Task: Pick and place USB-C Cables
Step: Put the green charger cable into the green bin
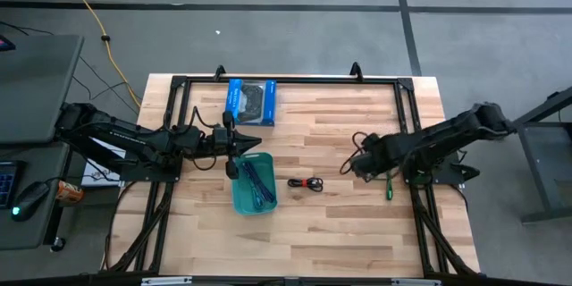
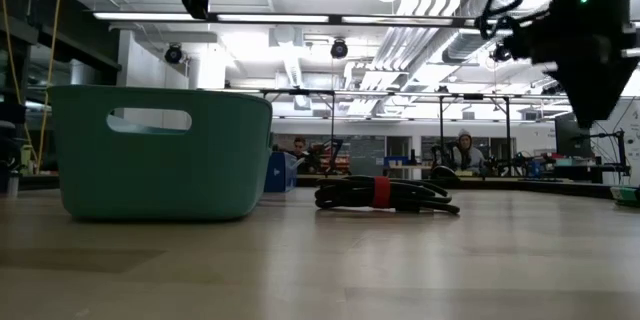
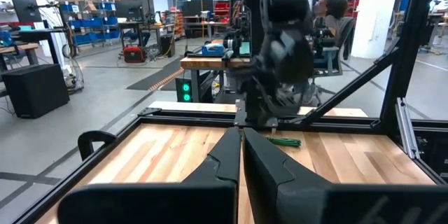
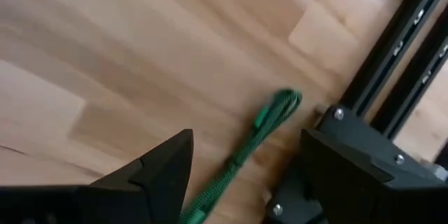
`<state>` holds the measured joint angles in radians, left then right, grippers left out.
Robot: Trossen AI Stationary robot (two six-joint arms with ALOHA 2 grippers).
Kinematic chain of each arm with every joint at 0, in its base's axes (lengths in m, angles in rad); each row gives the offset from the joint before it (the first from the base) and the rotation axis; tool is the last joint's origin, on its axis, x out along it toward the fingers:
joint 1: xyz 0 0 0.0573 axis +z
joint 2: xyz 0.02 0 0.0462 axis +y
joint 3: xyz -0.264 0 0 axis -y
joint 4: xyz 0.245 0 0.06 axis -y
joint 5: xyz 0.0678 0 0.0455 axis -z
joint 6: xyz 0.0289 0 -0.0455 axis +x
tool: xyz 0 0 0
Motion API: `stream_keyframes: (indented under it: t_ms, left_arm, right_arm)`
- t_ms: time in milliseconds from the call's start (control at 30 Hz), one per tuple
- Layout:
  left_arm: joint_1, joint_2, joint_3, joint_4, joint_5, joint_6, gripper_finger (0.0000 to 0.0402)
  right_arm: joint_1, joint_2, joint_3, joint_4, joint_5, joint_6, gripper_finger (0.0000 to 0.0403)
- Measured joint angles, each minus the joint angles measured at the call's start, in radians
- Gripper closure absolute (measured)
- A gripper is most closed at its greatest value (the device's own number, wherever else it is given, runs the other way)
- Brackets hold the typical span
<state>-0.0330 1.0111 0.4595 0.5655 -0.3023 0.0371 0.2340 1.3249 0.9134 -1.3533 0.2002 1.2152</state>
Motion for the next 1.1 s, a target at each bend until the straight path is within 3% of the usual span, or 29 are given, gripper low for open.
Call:
stream_keyframes:
  t_ms: [267,533,1100]
  left_arm:
    - [0.000,0.000,0.000,0.000,0.003,0.000,0.0401]
    - [0.000,0.000,0.000,0.000,0.003,0.000,0.0401]
    - [0.000,0.000,0.000,-0.001,0.004,0.000,0.0401]
  right_arm:
    - [0.074,0.113,-0.084,0.017,-0.132,-0.026,0.0146]
    - [0.103,0.074,-0.195,0.197,-0.183,0.021,0.0146]
    - [0.109,0.048,-0.326,0.373,-0.241,0.119,0.0146]
